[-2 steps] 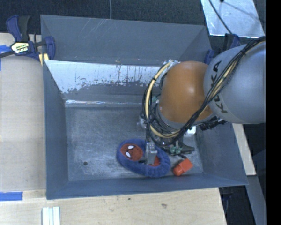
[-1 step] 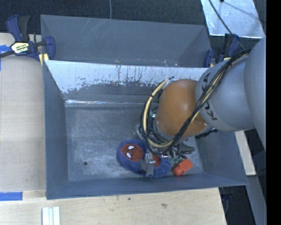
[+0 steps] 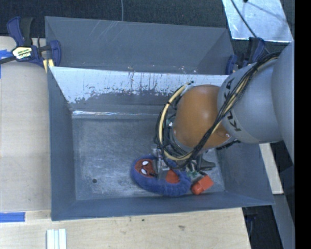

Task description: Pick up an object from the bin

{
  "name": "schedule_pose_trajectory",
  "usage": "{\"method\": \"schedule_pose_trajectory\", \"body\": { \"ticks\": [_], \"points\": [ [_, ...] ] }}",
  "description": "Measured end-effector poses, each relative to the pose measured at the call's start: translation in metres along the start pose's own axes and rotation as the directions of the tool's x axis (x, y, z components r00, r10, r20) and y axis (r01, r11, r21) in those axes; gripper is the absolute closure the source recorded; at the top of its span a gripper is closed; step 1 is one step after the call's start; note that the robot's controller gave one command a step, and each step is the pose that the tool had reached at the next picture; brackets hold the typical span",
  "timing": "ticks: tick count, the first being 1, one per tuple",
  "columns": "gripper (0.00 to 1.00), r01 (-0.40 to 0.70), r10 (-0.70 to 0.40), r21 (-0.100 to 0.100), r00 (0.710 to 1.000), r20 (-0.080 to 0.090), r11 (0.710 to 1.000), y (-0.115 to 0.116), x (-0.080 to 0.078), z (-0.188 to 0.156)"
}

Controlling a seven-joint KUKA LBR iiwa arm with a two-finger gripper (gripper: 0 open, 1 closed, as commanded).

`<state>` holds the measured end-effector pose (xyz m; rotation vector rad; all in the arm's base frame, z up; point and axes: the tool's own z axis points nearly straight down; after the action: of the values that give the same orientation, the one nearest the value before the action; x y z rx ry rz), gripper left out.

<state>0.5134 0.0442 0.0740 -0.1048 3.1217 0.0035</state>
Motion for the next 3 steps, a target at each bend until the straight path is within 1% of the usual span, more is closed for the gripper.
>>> {"method": "schedule_pose_trajectory", "body": {
  "ticks": [1, 2, 3],
  "points": [
    [0.0, 0.0, 0.0, 0.001, 1.0, -0.005, 1.0, 0.0, 0.002, 0.002],
    [1.0, -0.001, 0.001, 0.001, 1.0, -0.008, 1.0, -0.001, 0.002, 0.001],
    [1.0, 0.021, -0.021, -0.001, 1.0, -0.011, 1.0, 0.042, 0.008, -0.042]
  ]
}}
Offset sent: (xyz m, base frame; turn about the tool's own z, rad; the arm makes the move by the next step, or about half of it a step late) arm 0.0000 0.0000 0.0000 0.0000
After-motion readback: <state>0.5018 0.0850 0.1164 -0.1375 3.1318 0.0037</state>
